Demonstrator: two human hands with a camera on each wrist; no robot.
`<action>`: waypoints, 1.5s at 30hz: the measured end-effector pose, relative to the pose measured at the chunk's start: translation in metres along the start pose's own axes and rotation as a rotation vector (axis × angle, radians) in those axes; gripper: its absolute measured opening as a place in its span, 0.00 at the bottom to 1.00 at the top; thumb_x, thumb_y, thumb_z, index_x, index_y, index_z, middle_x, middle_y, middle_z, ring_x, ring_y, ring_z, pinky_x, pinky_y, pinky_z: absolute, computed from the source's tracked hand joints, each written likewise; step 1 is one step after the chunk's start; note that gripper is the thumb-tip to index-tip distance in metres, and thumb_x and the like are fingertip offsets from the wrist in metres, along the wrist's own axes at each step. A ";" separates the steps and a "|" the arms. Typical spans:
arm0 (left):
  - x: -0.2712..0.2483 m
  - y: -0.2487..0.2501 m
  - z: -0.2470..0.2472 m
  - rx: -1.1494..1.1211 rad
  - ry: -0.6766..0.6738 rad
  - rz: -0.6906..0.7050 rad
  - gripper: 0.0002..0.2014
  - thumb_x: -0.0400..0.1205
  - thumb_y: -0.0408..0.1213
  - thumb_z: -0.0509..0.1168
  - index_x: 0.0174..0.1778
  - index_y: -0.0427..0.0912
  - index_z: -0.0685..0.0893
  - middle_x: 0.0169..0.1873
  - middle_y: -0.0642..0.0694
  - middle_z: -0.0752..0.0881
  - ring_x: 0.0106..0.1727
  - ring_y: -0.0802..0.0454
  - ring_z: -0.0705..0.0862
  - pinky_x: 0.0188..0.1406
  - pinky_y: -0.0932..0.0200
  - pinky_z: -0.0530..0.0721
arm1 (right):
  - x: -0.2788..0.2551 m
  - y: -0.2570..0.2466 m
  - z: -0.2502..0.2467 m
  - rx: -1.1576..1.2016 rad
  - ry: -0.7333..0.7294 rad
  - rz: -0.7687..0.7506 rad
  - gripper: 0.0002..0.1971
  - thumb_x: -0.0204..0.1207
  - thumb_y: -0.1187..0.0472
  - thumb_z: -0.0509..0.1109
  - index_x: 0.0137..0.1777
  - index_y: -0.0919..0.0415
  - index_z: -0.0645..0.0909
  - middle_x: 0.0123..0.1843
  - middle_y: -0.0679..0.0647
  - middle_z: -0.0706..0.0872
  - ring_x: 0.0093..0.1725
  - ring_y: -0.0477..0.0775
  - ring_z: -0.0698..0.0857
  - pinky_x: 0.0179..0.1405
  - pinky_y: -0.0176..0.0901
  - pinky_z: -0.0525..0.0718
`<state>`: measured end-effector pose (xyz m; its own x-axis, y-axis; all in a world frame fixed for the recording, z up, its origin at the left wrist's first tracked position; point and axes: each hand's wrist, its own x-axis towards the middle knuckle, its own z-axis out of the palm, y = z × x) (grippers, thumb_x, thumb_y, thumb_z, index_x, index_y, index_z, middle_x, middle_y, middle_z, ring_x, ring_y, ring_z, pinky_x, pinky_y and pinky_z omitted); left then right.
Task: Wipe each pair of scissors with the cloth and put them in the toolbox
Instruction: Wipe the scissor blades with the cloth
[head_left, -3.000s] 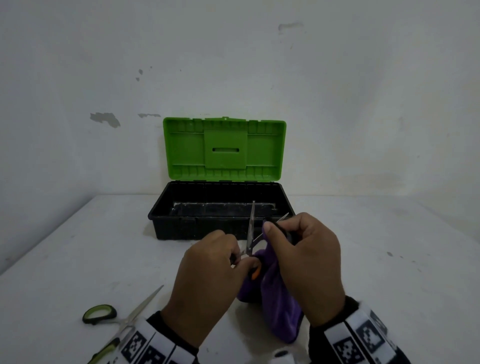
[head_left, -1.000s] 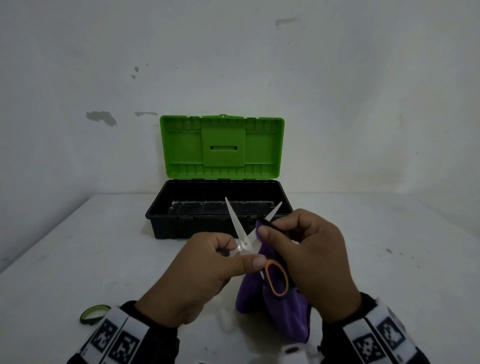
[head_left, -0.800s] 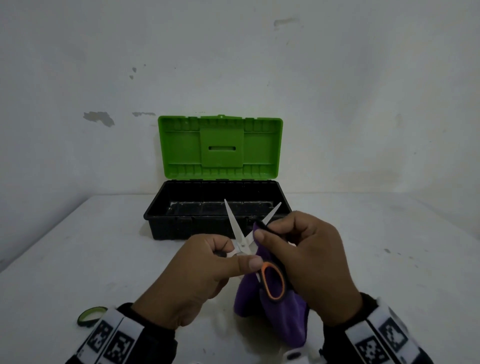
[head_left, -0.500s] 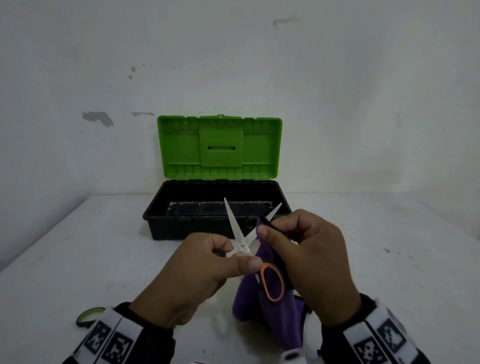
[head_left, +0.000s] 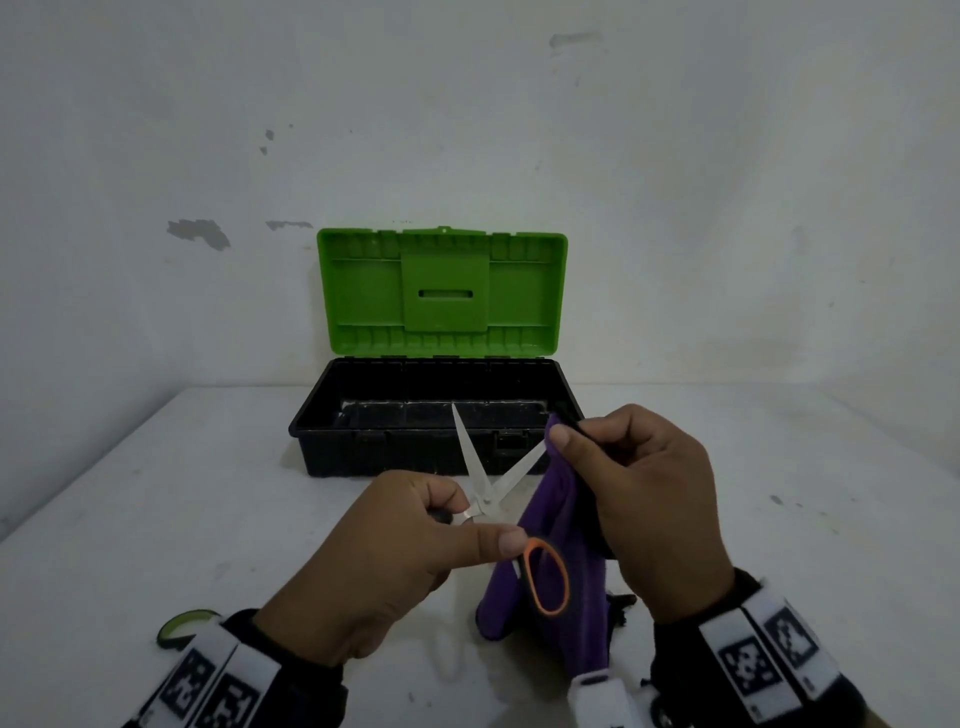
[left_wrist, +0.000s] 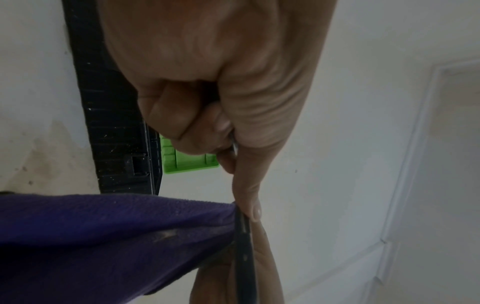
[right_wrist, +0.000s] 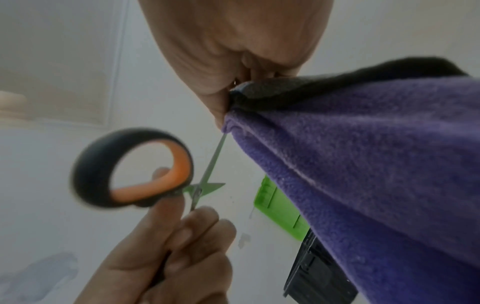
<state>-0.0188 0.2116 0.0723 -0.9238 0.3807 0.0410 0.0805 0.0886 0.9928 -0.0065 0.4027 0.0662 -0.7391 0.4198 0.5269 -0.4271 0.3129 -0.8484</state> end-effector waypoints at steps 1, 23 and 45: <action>0.000 -0.001 -0.001 -0.009 0.001 -0.009 0.21 0.57 0.43 0.82 0.25 0.41 0.74 0.15 0.50 0.65 0.15 0.57 0.60 0.13 0.65 0.62 | -0.003 -0.002 0.001 -0.012 -0.024 -0.014 0.09 0.69 0.62 0.83 0.32 0.56 0.86 0.29 0.52 0.90 0.28 0.52 0.86 0.30 0.49 0.84; 0.004 -0.009 -0.005 0.023 0.031 0.000 0.22 0.57 0.45 0.82 0.26 0.39 0.75 0.15 0.49 0.69 0.16 0.56 0.62 0.14 0.65 0.64 | 0.026 -0.002 -0.019 0.168 0.031 0.161 0.07 0.73 0.65 0.79 0.36 0.62 0.85 0.28 0.52 0.89 0.28 0.48 0.84 0.28 0.34 0.83; 0.026 -0.015 -0.016 0.522 0.369 0.341 0.19 0.67 0.52 0.80 0.42 0.57 0.74 0.42 0.53 0.80 0.38 0.57 0.83 0.35 0.66 0.78 | -0.016 0.005 -0.010 0.229 -0.548 0.547 0.02 0.73 0.69 0.77 0.39 0.66 0.89 0.35 0.64 0.92 0.30 0.52 0.88 0.31 0.37 0.84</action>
<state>-0.0503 0.2057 0.0603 -0.8742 0.1383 0.4654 0.4698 0.4830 0.7389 0.0085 0.4058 0.0541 -0.9993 -0.0331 -0.0157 0.0165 -0.0234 -0.9996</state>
